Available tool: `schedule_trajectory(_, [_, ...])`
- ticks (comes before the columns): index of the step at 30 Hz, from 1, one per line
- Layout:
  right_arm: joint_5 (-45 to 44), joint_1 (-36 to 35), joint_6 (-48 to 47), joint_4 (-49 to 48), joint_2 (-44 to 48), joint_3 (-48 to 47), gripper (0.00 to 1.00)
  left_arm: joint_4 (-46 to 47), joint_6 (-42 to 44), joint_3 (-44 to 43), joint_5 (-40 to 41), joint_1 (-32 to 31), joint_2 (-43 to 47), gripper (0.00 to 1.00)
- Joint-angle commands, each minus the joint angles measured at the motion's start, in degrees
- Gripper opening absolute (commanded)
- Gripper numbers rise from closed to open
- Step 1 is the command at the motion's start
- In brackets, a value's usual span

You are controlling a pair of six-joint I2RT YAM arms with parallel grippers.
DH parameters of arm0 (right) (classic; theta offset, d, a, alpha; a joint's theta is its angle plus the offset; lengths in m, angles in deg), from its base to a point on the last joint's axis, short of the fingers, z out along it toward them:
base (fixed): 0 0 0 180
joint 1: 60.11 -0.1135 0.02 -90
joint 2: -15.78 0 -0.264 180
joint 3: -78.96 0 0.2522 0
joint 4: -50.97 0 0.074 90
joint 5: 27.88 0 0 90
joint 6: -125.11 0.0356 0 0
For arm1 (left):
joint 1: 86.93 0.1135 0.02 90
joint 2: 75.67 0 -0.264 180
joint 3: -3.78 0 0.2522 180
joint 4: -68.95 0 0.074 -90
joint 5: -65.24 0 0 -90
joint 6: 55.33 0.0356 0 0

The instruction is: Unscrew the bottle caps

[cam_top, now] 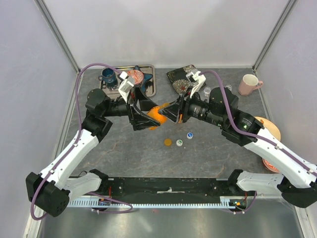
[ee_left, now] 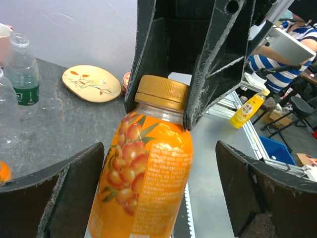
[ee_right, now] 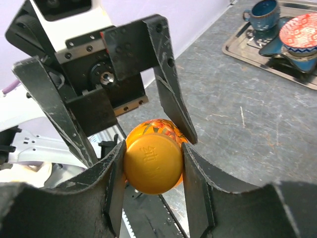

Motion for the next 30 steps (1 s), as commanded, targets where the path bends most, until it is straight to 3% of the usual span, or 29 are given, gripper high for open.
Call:
schedule_trajectory(1, [4.64,0.09,2.61,-5.15,-0.94,-2.9,0.0,-4.42,4.91,-0.7,-0.51,-1.25,0.37,1.0])
schedule_trajectory(6, [5.61,0.0,3.32,-6.03,-1.64,-3.61,0.0,-8.02,8.0,-1.13,0.47,-2.56,0.72,0.99])
schedule_trajectory(12, [6.05,0.0,3.85,-6.64,-1.73,-3.78,0.0,-11.1,10.55,-1.22,1.35,-3.36,0.46,0.87])
schedule_trajectory(15, [6.14,0.09,3.76,-6.56,-1.73,-3.7,0.0,-11.46,11.08,-0.87,1.7,-3.36,0.72,0.76])
schedule_trajectory(16, [6.23,0.09,3.85,-6.47,-1.64,-3.61,0.0,-11.55,11.34,-0.78,1.79,-3.36,0.81,0.68])
schedule_trajectory(20, [5.97,0.0,3.94,-5.95,-1.64,-3.43,0.03,-12.25,12.31,-0.7,2.92,-3.36,1.51,0.57])
schedule_trajectory(21, [4.92,0.09,3.85,-5.68,-1.64,-3.78,0.32,-12.69,12.57,-0.78,3.45,-3.44,1.94,0.57])
schedule_trajectory(24, [1.84,0.0,3.76,-4.62,-1.29,-4.4,0.7,-14.79,14.68,-0.96,7.31,-3.53,2.83,0.54])
schedule_trajectory(27, [-4.04,0.09,3.67,-4.01,-0.68,-5.19,0.88,-18.39,17.84,-1.05,15.47,-4.93,4.41,0.52])
schedule_trajectory(30, [-9.05,0.0,3.93,-4.09,-0.76,-6.15,0.96,-22.25,22.23,-0.87,27.68,-7.82,6.51,0.51])
